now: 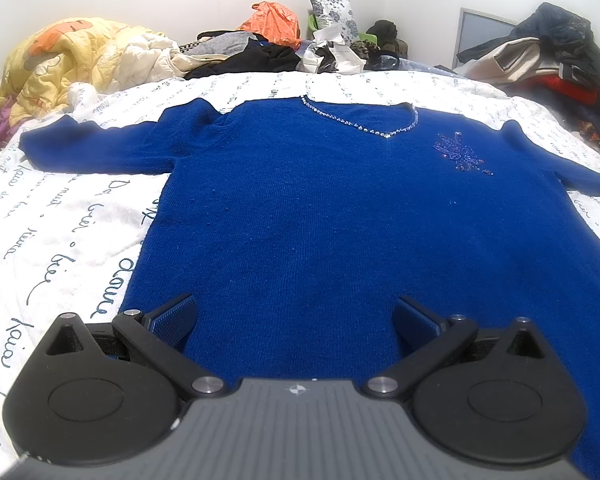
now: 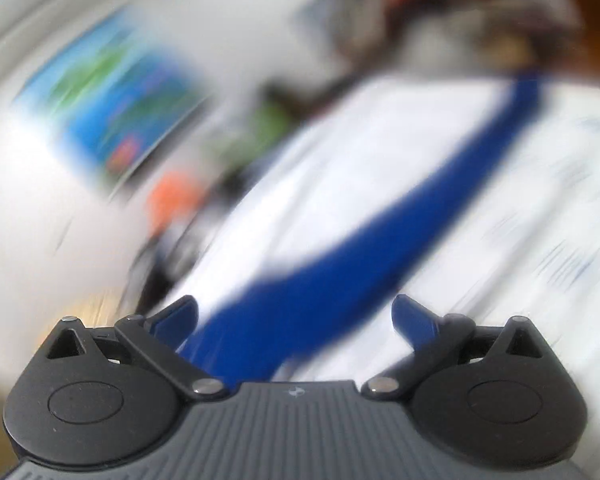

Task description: Fold small clothes

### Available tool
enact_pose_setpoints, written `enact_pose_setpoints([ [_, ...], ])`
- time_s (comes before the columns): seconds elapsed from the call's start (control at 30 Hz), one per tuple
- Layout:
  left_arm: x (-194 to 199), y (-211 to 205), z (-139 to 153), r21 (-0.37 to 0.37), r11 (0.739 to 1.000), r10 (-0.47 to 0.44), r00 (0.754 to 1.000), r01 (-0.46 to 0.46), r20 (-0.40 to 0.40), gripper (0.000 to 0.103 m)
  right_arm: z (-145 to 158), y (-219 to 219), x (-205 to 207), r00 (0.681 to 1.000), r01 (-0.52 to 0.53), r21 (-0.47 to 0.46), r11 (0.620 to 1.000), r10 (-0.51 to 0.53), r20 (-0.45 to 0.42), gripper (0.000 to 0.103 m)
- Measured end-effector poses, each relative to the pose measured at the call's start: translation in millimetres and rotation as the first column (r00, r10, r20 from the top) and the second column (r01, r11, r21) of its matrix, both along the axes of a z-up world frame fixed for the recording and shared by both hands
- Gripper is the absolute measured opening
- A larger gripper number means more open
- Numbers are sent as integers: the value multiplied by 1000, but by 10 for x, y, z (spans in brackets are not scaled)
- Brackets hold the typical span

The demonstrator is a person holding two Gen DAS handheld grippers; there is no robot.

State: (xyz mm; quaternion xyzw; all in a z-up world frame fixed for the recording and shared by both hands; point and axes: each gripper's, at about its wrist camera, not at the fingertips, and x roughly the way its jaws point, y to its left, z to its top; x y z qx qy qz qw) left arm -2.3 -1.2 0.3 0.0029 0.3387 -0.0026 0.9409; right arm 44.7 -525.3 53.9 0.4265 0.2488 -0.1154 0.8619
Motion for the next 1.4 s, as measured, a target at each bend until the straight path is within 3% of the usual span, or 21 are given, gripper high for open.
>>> enact_pose_setpoints([
  [0.03, 2, 0, 0, 0, 1000, 1, 1000, -1, 0, 103, -38, -272, 80, 997, 71, 7, 997, -71, -29, 91],
  [0.1, 1, -1, 0, 0, 1000, 1, 1000, -1, 0, 103, -129, -694, 224, 985, 157, 26, 987, -154, -84, 53],
  [0.23, 2, -1, 0, 0, 1000, 0, 1000, 0, 0, 103, -407, -1015, 473, 957, 209, 63, 976, -191, -216, 48],
  [0.4, -1, -6, -1, 0, 1000, 0, 1000, 0, 0, 103, -471, -1074, 595, 952, 267, 78, 961, -250, -178, 48],
  [0.47, 0, -8, -1, 0, 1000, 0, 1000, 0, 0, 103, -471, -1075, 680, 961, 235, 38, 971, -226, -161, 48],
  [0.53, -4, -16, -2, -1, 1000, -1, 1000, 1, -1, 103, -458, -1080, 754, 963, 205, -36, 978, -208, -172, 28],
  [0.57, -3, -16, -1, -1, 1000, -1, 1000, 1, -1, 103, -471, -1094, 767, 960, 200, -52, 979, -206, -187, 13],
  [0.67, -9, -28, -1, -5, 1000, -2, 1000, 2, 0, 103, -418, -1077, 681, 967, 213, -44, 976, -217, -138, 7],
  [0.73, 9, -30, -2, -6, 1000, -3, 1000, 3, -1, 103, -193, -843, 663, 986, 153, -95, 984, -158, -48, 7],
  [0.8, 12, -26, -1, -6, 1000, -3, 1000, 3, -1, 103, 104, -418, 700, 999, 40, -162, 986, -34, 37, 7],
  [0.87, 13, -24, 0, -6, 1000, -3, 1000, 3, -1, 103, 391, 211, 732, 980, -128, -197, 972, 154, 125, 7],
  [0.93, 17, -21, 1, -5, 1000, -3, 1000, 3, -2, 103, 591, 960, 701, 919, -308, -221, 925, 350, 182, 9],
  [0.97, 30, -12, 0, -5, 1000, -4, 1000, 4, -2, 103, 639, 1378, 652, 867, -416, -216, 884, 457, 200, 18],
  [1.0, 30, -13, 0, -5, 1000, -5, 1000, 5, -2, 103, 643, 1730, 597, 800, -531, -190, 826, 563, 209, 55],
  [1.07, 25, -11, 3, -5, 1000, -7, 1000, 7, -2, 103, 563, 2330, 409, 656, -714, -127, 689, 721, 222, 103],
  [1.13, 12, -5, 6, -7, 1000, -11, 1000, 11, -1, 103, 402, 2597, 151, 608, -752, -122, 648, 753, 251, 102],
  [1.2, 8, -2, 12, -5, 1000, -16, 1000, 16, -3, 103, 227, 2708, -10, 627, -740, -161, 653, 757, 186, 102],
  [1.3, 83, 10, 68, -20, 999, -30, 999, 29, -23, 103, 2, 2701, -185, 686, -674, -334, 659, 726, 49, 101],
  [1.37, 241, 72, 171, -121, 992, -37, 998, 31, -51, 103, -97, 2700, -285, 698, -655, -397, 643, 716, 8, 101],
  [1.4, 367, 127, 240, -220, 975, -46, 996, 29, -72, 103, -139, 2682, -322, 702, -653, -403, 641, 712, -7, 101],
])
